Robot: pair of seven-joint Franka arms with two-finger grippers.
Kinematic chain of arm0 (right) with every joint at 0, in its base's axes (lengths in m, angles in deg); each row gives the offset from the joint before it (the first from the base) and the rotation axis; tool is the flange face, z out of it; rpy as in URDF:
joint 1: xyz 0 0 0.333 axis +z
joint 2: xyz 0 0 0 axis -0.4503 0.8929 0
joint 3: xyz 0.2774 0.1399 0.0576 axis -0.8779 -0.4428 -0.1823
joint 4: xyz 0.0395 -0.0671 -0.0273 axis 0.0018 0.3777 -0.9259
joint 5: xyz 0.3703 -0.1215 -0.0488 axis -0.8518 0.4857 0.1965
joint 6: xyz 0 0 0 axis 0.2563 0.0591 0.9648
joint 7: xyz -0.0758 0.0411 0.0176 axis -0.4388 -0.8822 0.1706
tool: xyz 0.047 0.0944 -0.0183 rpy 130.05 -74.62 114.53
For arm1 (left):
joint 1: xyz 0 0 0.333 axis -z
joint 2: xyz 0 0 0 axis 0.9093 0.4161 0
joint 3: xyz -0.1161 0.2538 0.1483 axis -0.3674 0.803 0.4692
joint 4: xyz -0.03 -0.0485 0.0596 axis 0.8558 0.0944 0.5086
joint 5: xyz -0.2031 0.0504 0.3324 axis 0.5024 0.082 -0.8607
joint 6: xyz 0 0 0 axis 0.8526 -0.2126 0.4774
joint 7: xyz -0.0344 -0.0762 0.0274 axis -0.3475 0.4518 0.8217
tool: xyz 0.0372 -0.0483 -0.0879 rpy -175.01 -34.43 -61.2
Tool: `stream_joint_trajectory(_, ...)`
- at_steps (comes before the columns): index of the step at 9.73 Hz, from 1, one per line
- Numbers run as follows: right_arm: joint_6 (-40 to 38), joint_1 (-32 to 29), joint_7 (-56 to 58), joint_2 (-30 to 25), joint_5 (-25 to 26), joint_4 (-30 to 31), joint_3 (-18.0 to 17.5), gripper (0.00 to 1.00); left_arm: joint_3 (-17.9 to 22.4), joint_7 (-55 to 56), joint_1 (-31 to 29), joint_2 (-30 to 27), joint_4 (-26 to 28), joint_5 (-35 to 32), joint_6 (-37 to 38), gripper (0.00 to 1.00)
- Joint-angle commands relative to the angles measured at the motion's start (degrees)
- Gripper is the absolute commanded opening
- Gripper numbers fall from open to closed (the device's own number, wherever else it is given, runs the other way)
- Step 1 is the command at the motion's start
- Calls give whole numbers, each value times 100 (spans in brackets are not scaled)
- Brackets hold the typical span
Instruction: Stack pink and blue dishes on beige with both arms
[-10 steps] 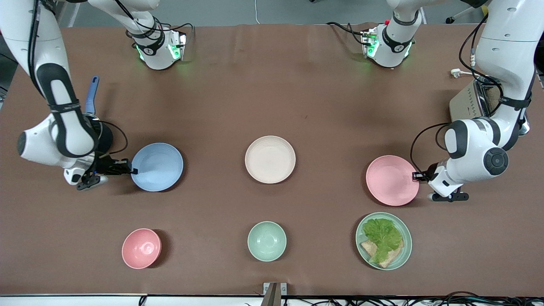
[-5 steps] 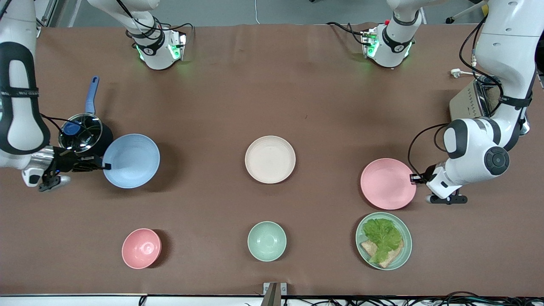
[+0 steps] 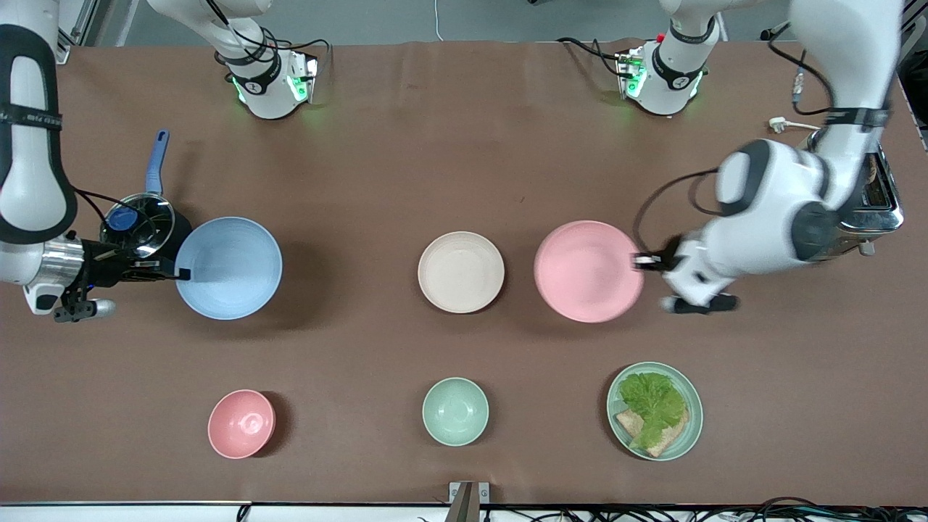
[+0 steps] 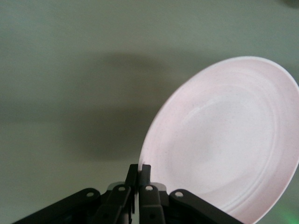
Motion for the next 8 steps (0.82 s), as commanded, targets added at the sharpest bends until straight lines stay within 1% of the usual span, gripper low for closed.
stream_joint_trajectory(1, -4, 168, -444, -179, 122, 154, -185, 0, 39, 871, 827, 523, 115, -32, -662, 0)
stream_joint_trajectory(2, 14, 160, -698, -179, 122, 154, -404, 0, 39, 1459, 1162, 724, 133, -120, -1039, 0)
stream_joint_trajectory(3, 119, 168, -1022, -179, 122, 172, -649, 1, 39, 1760, 1426, 865, 133, -260, -1234, 0)
stream_joint_trajectory(5, 583, 169, -1454, -249, 122, 408, -1089, 1, 39, 2017, 1569, 1304, 150, -489, -1804, 0)
stream_joint_trajectory(6, 812, 169, -1596, -284, 122, 522, -1248, 1, 48, 2184, 1743, 1446, 133, -516, -2051, 0)
stream_joint_trajectory(8, 1295, 378, -2156, -285, 122, 698, -1512, 1, 57, 2238, 1780, 1657, 98, -621, -2421, 1)
